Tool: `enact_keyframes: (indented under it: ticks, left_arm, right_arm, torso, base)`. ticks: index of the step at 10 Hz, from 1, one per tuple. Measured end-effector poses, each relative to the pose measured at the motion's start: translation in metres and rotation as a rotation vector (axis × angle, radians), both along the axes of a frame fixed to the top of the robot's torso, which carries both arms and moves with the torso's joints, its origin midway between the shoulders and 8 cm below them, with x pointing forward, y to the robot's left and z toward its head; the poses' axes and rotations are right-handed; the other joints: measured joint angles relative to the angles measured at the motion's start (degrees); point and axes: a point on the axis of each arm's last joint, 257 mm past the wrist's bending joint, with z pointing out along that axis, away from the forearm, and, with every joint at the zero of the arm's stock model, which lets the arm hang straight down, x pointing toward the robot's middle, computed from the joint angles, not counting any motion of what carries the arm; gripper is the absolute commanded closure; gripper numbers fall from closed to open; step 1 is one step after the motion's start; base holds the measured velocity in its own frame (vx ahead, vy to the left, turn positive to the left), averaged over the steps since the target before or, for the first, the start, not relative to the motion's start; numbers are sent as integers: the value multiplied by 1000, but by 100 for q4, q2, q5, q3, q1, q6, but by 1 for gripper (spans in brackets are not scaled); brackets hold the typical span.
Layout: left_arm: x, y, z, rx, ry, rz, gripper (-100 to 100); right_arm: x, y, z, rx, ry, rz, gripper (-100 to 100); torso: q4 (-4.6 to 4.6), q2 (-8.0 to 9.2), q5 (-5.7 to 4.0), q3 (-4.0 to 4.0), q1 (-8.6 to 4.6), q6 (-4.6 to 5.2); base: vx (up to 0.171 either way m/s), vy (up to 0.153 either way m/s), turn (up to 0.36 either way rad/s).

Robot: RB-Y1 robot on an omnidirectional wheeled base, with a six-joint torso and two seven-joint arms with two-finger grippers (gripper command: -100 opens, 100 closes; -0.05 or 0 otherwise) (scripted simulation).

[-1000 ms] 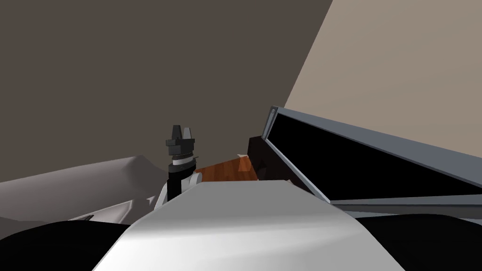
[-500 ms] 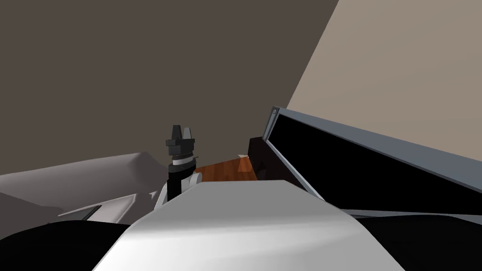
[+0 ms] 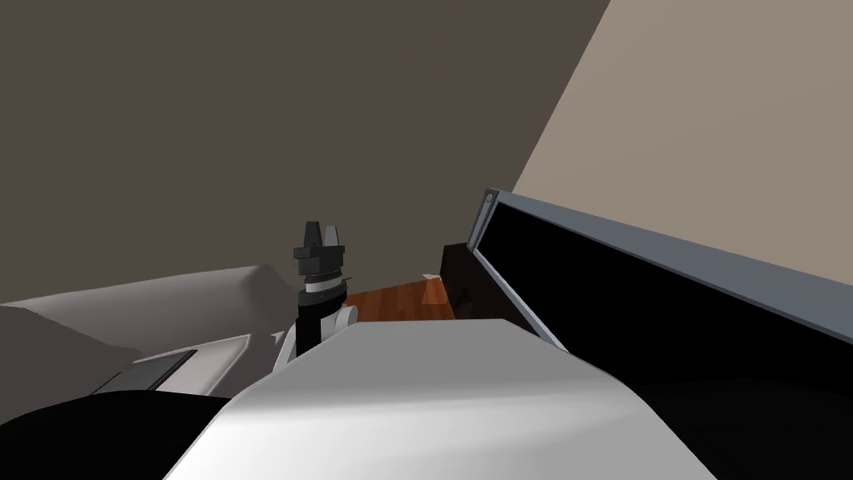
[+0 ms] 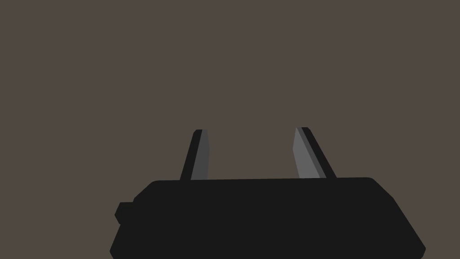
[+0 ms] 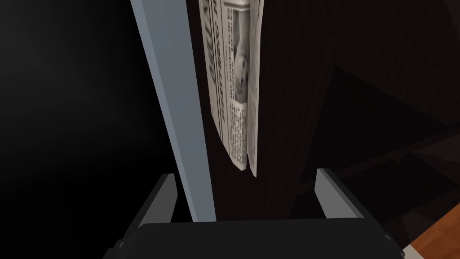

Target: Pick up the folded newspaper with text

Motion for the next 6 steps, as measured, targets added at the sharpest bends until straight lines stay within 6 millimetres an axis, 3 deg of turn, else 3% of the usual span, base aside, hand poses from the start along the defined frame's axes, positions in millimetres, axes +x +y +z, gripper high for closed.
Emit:
enact_keyframes:
  ticks: [2,4,6]
  left_arm:
    - [0,0,0,0,0,0,0]
    - [0,0,0,0,0,0,0]
    - [0,0,0,0,0,0,0]
  right_arm:
    - [-9,-7,-2,1,2,-33,-100]
    - [-22,-17,-3,4,0,-79,-100]
    - [-38,-29,-5,5,2,-132,-100]
  torso:
    - [1,3,0,2,2,0]
    - [1,5,0,3,0,5]
    - [2,7,1,4,4,0]
  base:
    - [-23,10,317]
    - [-19,9,137]
    - [-23,11,280]
